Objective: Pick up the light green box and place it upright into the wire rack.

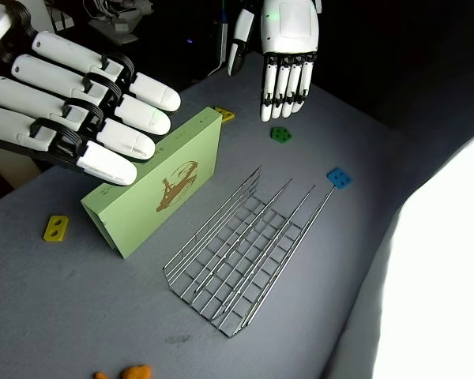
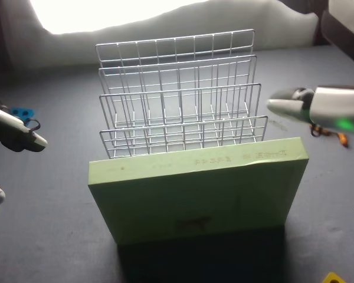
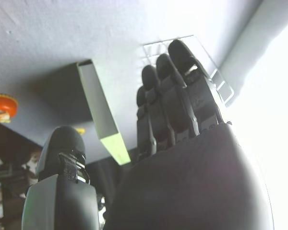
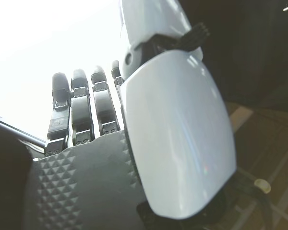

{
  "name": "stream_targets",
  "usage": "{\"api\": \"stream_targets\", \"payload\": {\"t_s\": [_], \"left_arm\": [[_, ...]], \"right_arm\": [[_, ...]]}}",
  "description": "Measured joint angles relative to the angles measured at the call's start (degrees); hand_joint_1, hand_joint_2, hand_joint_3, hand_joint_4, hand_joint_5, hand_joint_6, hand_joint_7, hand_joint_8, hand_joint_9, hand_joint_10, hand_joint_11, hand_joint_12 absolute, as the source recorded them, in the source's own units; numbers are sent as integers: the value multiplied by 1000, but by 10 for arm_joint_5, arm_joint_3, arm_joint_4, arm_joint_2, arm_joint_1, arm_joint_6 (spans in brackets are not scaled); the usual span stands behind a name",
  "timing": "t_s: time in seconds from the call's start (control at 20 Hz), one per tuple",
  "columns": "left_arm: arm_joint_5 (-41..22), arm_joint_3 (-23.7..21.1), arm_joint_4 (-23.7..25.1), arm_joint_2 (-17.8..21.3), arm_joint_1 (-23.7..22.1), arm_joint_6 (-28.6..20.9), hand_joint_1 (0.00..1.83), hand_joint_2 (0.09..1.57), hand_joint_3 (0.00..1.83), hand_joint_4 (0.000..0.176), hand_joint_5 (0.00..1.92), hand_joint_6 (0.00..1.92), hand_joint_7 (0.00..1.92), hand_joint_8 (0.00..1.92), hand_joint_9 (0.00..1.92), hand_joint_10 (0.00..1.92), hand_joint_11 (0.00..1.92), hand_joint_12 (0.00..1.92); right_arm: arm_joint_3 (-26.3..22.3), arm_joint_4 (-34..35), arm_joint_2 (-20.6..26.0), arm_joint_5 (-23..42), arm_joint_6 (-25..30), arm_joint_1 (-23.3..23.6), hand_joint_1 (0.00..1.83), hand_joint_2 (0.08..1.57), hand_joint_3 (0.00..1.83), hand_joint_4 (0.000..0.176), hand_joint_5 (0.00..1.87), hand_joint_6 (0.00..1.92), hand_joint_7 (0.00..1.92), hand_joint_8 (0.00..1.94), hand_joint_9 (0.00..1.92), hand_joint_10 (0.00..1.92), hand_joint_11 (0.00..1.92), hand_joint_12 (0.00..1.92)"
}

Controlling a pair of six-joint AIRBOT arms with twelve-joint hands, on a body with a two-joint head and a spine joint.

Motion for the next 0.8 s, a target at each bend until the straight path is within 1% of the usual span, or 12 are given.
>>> {"api": "stream_targets", "payload": {"t_s": [0.05,0.15,0.2,0.3,0.35,0.4,0.45,0.5,0.55,0.7,0.75,0.8], "left_arm": [[-1,0,0,0,0,0,198,1182,47,30,87,3,131,3,98,8,0,315],[0,1,1,0,0,0,196,1192,27,30,87,2,132,0,99,5,0,314],[2,1,1,0,-1,0,200,1194,19,24,125,11,169,8,138,14,0,361],[1,1,1,0,-2,0,201,1195,16,23,135,12,179,9,149,15,0,374],[0,1,2,0,-2,0,201,1195,15,23,135,12,179,9,149,15,0,375],[0,6,4,0,-2,-2,201,1195,15,23,135,12,180,8,149,15,0,375],[0,7,5,-1,-2,-8,201,1195,15,23,135,12,180,8,149,15,0,375],[0,9,13,-1,-2,-16,183,1198,14,24,124,6,173,4,151,13,0,384],[-1,13,17,-1,-2,-28,187,1202,10,14,129,5,160,3,156,10,0,438],[0,18,28,-1,-2,-30,187,1203,9,14,129,4,159,2,157,9,0,443],[0,18,28,-1,-2,-30,186,1203,8,14,130,4,159,2,157,8,0,443],[0,16,30,-1,-2,-30,186,1203,8,14,130,4,160,2,157,8,0,444]], "right_arm": [[-3,5,0,6,-6,-11,233,1105,60,0,48,39,85,5,35,9,0,0],[-4,21,0,8,-12,-13,233,1115,40,0,52,30,86,1,36,6,0,0],[-4,36,-2,11,-37,1,184,1107,32,0,78,38,99,5,58,15,17,9],[-4,40,-5,15,-51,4,171,1108,27,0,87,36,102,5,64,15,20,15],[-4,53,-8,8,-58,4,170,1109,24,0,89,34,103,4,66,15,19,18],[-9,67,-11,-14,-86,8,171,1110,23,0,89,31,103,3,65,14,18,21],[-11,79,-13,-21,-91,11,171,1110,23,0,89,31,103,3,65,14,18,21],[-14,93,-15,-31,-102,12,181,1117,8,0,100,16,119,1,103,12,3,235],[-18,114,-16,-40,-114,12,151,1154,14,0,70,9,86,6,53,15,0,8],[-25,158,-31,-61,-147,14,149,1157,14,0,69,8,85,6,51,15,0,0],[-25,189,-38,-66,-162,19,148,1157,13,0,69,7,85,5,51,14,0,0],[-25,205,-45,-66,-178,19,148,1157,13,0,69,7,85,5,52,14,0,0]]}}
